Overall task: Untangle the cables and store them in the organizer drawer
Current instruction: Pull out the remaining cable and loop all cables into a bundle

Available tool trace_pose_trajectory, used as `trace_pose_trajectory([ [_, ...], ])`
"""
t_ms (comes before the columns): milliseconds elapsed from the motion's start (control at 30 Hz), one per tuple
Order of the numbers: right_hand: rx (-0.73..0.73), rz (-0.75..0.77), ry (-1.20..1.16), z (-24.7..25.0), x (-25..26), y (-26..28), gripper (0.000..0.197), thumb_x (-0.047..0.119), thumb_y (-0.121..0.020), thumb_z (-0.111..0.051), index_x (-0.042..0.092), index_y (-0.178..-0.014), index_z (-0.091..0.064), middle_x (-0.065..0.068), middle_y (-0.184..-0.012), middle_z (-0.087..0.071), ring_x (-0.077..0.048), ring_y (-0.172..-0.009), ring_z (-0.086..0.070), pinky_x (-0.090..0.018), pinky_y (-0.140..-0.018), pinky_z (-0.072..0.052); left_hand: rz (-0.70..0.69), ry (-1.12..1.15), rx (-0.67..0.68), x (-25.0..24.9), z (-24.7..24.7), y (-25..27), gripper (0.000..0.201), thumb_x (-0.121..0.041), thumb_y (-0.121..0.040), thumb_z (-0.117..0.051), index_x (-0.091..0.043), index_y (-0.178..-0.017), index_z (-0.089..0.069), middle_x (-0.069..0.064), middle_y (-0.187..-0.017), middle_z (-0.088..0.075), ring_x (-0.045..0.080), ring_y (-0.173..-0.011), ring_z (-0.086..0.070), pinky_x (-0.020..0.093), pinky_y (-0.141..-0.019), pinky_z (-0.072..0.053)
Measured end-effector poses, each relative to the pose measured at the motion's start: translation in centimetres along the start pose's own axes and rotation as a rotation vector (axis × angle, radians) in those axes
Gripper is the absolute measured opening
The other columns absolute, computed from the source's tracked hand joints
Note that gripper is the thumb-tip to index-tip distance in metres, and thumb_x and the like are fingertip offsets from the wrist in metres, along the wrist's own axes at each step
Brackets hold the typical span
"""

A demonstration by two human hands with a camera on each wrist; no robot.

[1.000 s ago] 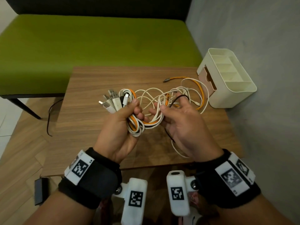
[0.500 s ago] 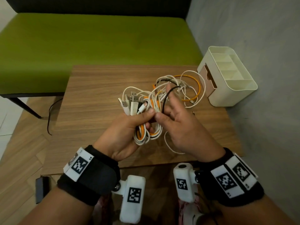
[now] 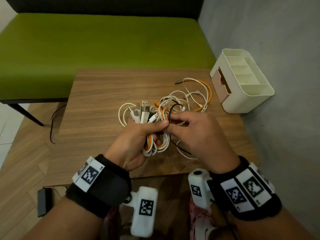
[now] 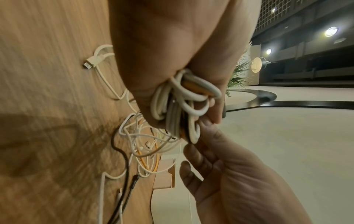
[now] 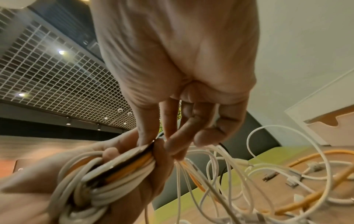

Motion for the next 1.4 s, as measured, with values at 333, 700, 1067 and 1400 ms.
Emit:
trace_pose_trajectory([
  [333, 0.057, -0.076, -0.182, 0.5, -0.4, -0.4, 0.013, 0.019, -0.078, -0.08, 0.012, -0.081, -0.07, -0.005, -0.079, -0.069, -0.021, -0.075, -0.064, -0.034, -0.069, -0.054, 0.013, -0.056, 0.124, -0.1, 0.0, 0.6, 0.03, -0.003, -0.072, -0.07, -0.002, -0.102, -0.066, 0.007, -0.074, -0.065, 0.007, -0.049, -0.057, 0.018, -0.047, -0.045],
  [700, 0.109, 0.053, -0.154, -0.1, 0.4, -0.5, 0.007, 0.011, -0.082, -0.076, 0.009, -0.089, -0.077, -0.004, -0.087, -0.065, -0.015, -0.082, -0.062, -0.03, -0.074, -0.05, -0.012, -0.065, 0.115, -0.4, 0.4, 0.9, 0.029, -0.006, -0.077, -0.068, -0.002, -0.106, -0.067, 0.015, -0.087, -0.069, 0.02, -0.073, -0.068, 0.03, -0.06, -0.056],
  [1067, -0.039, 0.252, -0.021, 1.7, 1.3, -0.3, 0.053, -0.009, -0.074, -0.07, 0.013, -0.122, -0.064, 0.002, -0.119, -0.059, -0.007, -0.115, -0.055, -0.016, -0.094, -0.041, 0.029, -0.142, 0.222, -0.6, -0.7, 1.2, 0.011, -0.007, -0.078, -0.072, -0.006, -0.087, -0.066, 0.012, -0.072, -0.059, 0.024, -0.061, -0.062, 0.035, -0.057, -0.056],
  [1400, 0.075, 0.076, 0.42, 0.0, -1.1, -1.4, 0.029, 0.039, -0.082, -0.065, 0.045, -0.11, -0.061, 0.022, -0.092, -0.057, -0.004, -0.107, -0.048, -0.041, -0.101, -0.03, 0.129, -0.147, 0.412, -0.5, -1.1, 2.2, 0.03, -0.006, -0.063, -0.067, -0.003, -0.088, -0.052, 0.006, -0.054, -0.039, 0.013, -0.039, -0.042, 0.02, -0.041, -0.038],
])
Point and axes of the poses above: each hand's wrist, its own y-axis away from the middle knuckle, its own z-axis out of the back of the hand, x = y × z, the point moved 5 cm from there along -y, towards the middle knuckle
